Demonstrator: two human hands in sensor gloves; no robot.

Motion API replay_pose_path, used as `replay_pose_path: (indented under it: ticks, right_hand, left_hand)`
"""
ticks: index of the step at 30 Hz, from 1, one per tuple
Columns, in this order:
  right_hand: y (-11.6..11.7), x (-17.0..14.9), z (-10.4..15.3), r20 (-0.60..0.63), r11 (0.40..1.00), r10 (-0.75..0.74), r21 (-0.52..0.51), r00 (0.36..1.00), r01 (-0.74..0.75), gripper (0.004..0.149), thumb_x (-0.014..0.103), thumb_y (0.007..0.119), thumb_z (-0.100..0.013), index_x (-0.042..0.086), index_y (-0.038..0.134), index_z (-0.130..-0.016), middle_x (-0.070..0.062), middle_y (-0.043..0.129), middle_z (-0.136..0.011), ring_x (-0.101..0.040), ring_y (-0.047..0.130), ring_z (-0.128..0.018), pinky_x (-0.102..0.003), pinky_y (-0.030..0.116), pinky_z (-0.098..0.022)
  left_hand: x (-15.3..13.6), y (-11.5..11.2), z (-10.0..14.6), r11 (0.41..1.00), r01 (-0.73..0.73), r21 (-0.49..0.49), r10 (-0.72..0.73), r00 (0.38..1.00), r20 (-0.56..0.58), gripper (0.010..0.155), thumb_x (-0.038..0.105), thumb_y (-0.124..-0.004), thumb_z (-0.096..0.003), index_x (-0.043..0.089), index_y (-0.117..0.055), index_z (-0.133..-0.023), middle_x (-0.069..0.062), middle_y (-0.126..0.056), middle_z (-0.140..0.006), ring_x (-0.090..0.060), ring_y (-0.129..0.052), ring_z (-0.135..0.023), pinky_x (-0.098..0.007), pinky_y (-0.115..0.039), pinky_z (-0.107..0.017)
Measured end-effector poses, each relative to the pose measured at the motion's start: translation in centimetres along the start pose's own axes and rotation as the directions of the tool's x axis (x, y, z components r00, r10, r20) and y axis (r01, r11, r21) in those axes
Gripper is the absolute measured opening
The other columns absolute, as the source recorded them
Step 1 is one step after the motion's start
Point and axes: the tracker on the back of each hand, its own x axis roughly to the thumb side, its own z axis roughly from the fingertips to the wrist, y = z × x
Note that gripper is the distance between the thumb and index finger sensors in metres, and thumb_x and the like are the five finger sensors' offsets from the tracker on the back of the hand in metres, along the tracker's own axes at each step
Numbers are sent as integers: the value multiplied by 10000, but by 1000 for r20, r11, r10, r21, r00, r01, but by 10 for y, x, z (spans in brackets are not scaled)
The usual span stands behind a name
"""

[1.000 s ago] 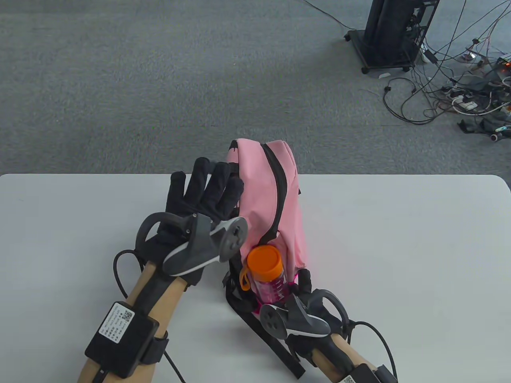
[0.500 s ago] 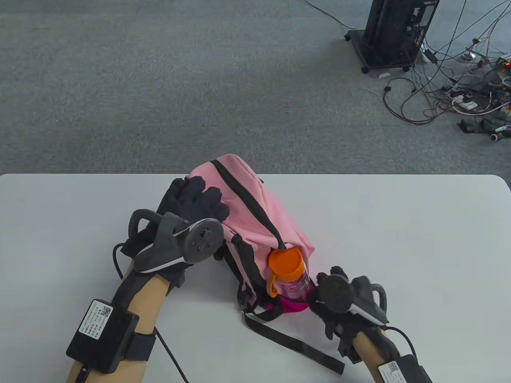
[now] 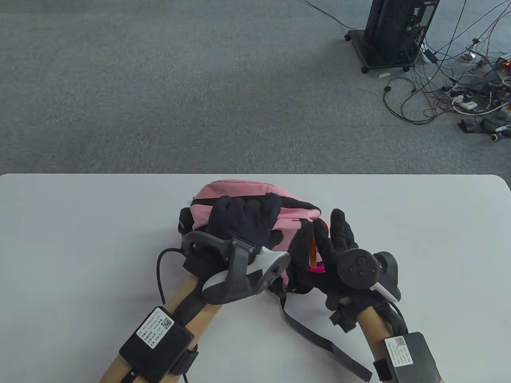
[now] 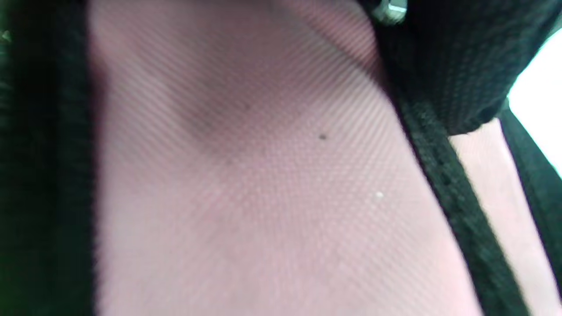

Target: Pack school bag

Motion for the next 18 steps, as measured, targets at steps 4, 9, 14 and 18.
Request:
replay_pose_path:
  ticks: [4, 9, 14, 18]
  right_hand:
    - [11, -15, -24, -93, 996, -46, 69, 995, 53, 950, 483, 876, -406, 316, 203, -1054, -157, 73, -1186, -633, 234, -1037, -880, 493, -621]
    - [13, -26, -27, -111, 997, -29, 72, 993, 37, 849, 452, 889, -414, 283, 392, -1081, -154, 132, -1199, -619, 340, -1046, -850, 594, -605]
    - [16, -23, -27, -92, 996, 29, 83, 995, -22, 824, 413, 871, -427, 289, 376, -1073, -115, 136, -1203, -591, 357, -1064, -831, 647, -600]
    - [17, -23, -29, -61, 985, 112, 139, 992, -103, 900, 362, 913, -407, 300, 311, -1073, -130, 83, -1198, -590, 359, -1074, -837, 650, -605]
  left_hand:
    - [-43, 19, 10, 967, -255, 15, 256, 964, -67, 1039, 642, -883, -363, 177, -435, -1176, -87, -824, -1125, -427, -889, -985, -670, -698, -771]
    - [-117, -16, 25, 917, -294, -272, 224, 939, -261, 1164, 636, -910, -355, 181, -257, -1205, -139, -438, -1322, -529, -422, -1217, -782, -432, -832]
    - [-139, -87, 41, 802, -370, -470, 263, 924, -279, 1182, 541, -952, -374, 173, -169, -1178, -173, -240, -1299, -555, -276, -1184, -777, -425, -824]
    - [-126, -132, 42, 721, -453, -524, 346, 891, -293, 1128, 501, -925, -402, 139, -178, -1166, -153, -374, -1296, -519, -631, -1143, -719, -593, -796]
